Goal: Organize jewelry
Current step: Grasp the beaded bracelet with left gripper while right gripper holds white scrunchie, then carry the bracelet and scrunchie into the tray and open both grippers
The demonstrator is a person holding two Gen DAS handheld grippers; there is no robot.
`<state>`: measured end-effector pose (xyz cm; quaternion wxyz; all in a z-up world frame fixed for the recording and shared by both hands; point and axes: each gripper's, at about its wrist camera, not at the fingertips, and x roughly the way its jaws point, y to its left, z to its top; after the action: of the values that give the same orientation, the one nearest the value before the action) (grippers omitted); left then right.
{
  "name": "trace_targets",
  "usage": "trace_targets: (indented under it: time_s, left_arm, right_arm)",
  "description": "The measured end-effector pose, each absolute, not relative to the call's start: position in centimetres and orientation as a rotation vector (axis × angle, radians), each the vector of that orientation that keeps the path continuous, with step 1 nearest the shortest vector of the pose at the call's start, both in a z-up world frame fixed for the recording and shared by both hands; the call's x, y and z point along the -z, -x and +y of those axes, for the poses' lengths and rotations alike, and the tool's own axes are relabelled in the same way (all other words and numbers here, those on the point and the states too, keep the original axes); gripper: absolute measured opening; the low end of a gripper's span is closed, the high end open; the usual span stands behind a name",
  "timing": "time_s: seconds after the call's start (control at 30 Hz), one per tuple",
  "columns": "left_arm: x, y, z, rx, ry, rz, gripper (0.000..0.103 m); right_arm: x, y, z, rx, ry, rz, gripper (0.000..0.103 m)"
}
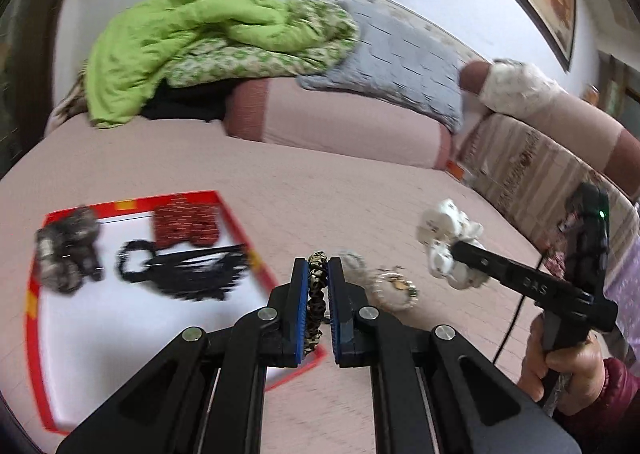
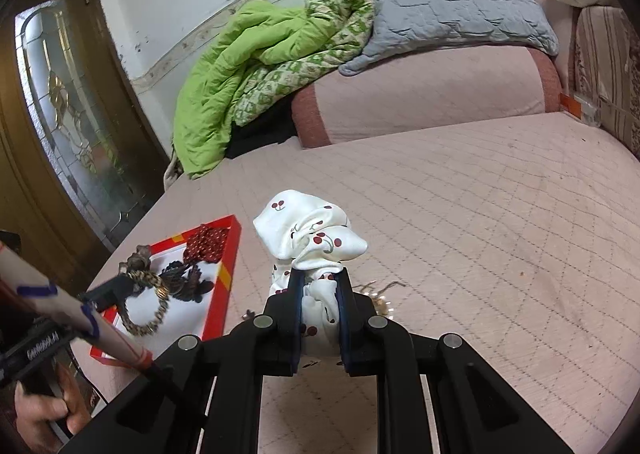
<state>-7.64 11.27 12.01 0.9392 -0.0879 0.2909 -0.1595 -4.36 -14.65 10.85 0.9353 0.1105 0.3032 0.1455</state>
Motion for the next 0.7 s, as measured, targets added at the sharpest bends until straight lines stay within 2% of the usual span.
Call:
trace_targets:
  time_s: [0.4,0.7]
  left_arm:
    - [-10.5,8.4,20.9,0.179,0.319,0.601,0.009]
    - [-9.5,8.8,24.3,0.141,0.366,0.621,0.009]
  right_arm:
    - [-10.0,5.7,-9.7,-0.401,-0.246,0.691,0.016]
    - [-9.8,5.8,-3.6,-0.51,-0.216,0.75,0.016]
